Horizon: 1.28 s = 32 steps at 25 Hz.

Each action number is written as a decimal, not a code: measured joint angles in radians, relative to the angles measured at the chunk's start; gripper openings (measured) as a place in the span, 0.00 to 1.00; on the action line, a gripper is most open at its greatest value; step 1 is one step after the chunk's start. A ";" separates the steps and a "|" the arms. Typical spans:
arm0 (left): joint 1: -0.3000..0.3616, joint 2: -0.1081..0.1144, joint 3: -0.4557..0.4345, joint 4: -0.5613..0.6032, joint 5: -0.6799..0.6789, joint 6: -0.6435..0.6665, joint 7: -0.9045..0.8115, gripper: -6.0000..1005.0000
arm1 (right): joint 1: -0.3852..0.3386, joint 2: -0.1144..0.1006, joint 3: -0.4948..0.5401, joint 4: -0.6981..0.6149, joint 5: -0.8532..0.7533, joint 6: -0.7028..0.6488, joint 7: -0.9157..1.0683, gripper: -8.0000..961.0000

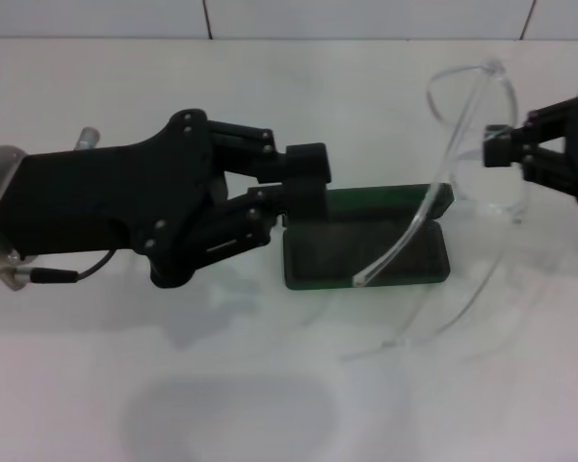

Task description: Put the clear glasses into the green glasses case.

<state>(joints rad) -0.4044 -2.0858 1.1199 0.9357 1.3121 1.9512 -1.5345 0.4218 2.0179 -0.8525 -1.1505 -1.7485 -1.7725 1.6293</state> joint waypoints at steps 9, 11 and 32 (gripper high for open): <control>-0.025 -0.003 0.043 -0.010 -0.030 -0.011 -0.017 0.10 | 0.110 0.003 -0.073 0.210 0.055 0.004 -0.095 0.10; -0.032 -0.003 0.043 -0.011 -0.030 -0.011 -0.017 0.10 | 0.127 0.003 -0.119 0.223 0.065 0.018 -0.103 0.10; -0.046 -0.002 0.041 -0.071 -0.024 -0.051 -0.015 0.05 | 0.167 0.007 -0.338 0.232 0.204 0.103 -0.163 0.09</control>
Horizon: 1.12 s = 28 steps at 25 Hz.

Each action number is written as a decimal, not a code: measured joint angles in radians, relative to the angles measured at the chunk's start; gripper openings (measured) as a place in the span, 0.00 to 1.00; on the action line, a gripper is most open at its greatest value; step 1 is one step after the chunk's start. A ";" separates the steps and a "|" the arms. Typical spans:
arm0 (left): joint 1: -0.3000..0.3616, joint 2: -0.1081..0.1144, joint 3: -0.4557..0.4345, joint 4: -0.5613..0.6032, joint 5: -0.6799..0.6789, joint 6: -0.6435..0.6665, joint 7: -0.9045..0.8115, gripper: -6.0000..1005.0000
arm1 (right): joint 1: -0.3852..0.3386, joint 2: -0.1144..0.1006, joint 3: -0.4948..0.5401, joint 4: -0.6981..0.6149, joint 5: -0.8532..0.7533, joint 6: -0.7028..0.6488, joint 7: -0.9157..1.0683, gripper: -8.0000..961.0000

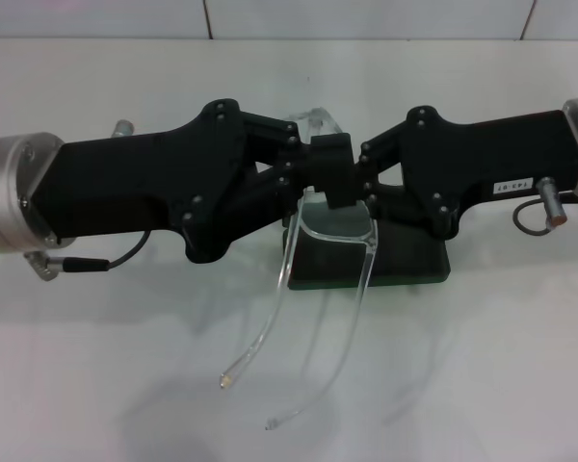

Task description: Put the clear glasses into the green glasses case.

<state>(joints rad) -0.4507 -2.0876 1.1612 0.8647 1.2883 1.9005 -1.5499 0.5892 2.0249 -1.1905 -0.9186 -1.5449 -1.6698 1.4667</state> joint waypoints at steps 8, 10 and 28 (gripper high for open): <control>0.006 -0.002 -0.003 -0.012 0.001 -0.010 0.041 0.05 | 0.006 0.000 -0.001 0.001 0.018 -0.001 -0.011 0.09; 0.006 -0.002 -0.005 -0.030 -0.001 -0.028 0.053 0.05 | 0.006 0.000 -0.001 0.001 0.018 -0.002 -0.011 0.09; 0.001 -0.004 -0.004 -0.117 -0.024 -0.065 0.189 0.05 | -0.002 0.000 -0.003 0.005 0.042 -0.010 -0.024 0.09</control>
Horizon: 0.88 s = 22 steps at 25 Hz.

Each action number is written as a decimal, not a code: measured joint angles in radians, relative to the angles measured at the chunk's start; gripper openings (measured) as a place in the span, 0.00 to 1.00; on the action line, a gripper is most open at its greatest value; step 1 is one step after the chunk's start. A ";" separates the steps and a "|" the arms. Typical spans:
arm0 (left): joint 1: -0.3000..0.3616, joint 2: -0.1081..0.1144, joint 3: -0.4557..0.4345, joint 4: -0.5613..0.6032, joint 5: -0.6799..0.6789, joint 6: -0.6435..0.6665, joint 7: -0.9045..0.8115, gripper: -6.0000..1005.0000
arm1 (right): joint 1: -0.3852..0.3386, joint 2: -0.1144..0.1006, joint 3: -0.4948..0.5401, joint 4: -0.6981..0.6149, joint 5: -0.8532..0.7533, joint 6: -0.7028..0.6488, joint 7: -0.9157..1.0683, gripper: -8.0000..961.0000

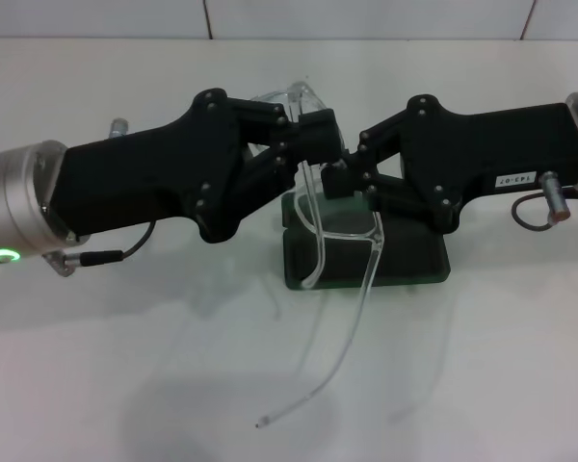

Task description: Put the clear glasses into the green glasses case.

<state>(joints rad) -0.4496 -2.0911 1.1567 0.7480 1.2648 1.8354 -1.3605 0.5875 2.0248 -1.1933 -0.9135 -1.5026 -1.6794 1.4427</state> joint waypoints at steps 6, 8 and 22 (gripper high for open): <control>0.003 0.000 0.003 -0.030 -0.024 -0.017 0.052 0.05 | 0.000 0.001 0.000 0.015 0.006 -0.001 -0.013 0.09; 0.005 0.000 0.004 -0.029 -0.025 -0.018 0.055 0.05 | 0.000 0.000 0.001 0.028 0.017 -0.002 -0.020 0.09; 0.017 -0.001 0.003 -0.027 -0.029 -0.009 0.104 0.05 | -0.011 -0.002 0.002 0.045 0.046 -0.007 -0.045 0.09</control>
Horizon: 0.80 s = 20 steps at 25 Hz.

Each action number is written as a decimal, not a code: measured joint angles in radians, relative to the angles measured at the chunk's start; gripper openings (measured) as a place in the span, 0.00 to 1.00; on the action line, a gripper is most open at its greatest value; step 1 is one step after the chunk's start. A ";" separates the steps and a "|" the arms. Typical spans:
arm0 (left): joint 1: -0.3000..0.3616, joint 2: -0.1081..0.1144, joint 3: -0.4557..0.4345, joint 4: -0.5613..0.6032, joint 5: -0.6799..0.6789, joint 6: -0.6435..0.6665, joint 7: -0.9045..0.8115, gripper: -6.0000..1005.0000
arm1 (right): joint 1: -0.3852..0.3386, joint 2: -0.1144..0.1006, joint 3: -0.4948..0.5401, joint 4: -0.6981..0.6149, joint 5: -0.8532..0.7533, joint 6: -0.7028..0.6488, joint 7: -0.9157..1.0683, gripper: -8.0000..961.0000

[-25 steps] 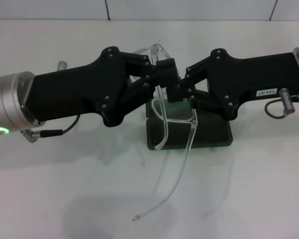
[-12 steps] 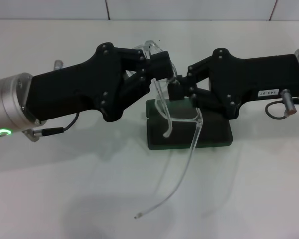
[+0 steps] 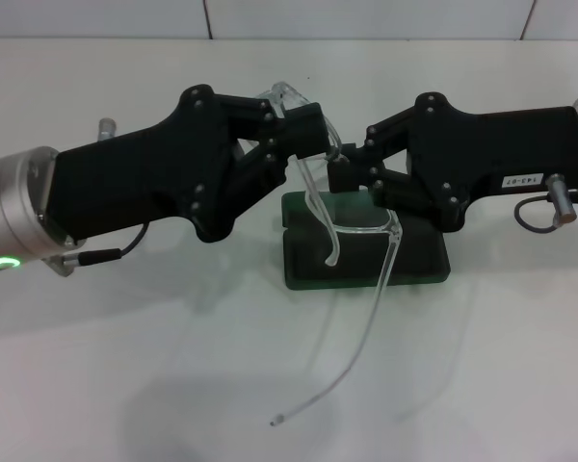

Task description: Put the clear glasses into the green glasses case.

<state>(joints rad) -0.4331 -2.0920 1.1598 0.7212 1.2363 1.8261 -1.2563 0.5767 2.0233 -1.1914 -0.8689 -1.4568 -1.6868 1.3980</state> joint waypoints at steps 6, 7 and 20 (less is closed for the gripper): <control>-0.002 -0.001 0.003 -0.016 -0.021 -0.001 0.036 0.05 | 0.000 0.002 -0.002 0.005 0.011 -0.004 -0.007 0.09; -0.002 -0.002 0.003 -0.016 -0.023 -0.001 0.039 0.05 | -0.001 0.002 -0.002 0.005 0.012 -0.004 -0.007 0.09; -0.010 -0.006 0.009 -0.040 -0.051 0.000 0.080 0.05 | 0.008 -0.001 -0.003 0.045 0.042 -0.021 -0.038 0.09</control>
<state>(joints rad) -0.4435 -2.0981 1.1688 0.6814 1.1855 1.8257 -1.1762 0.5850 2.0219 -1.1949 -0.8241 -1.4144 -1.7079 1.3599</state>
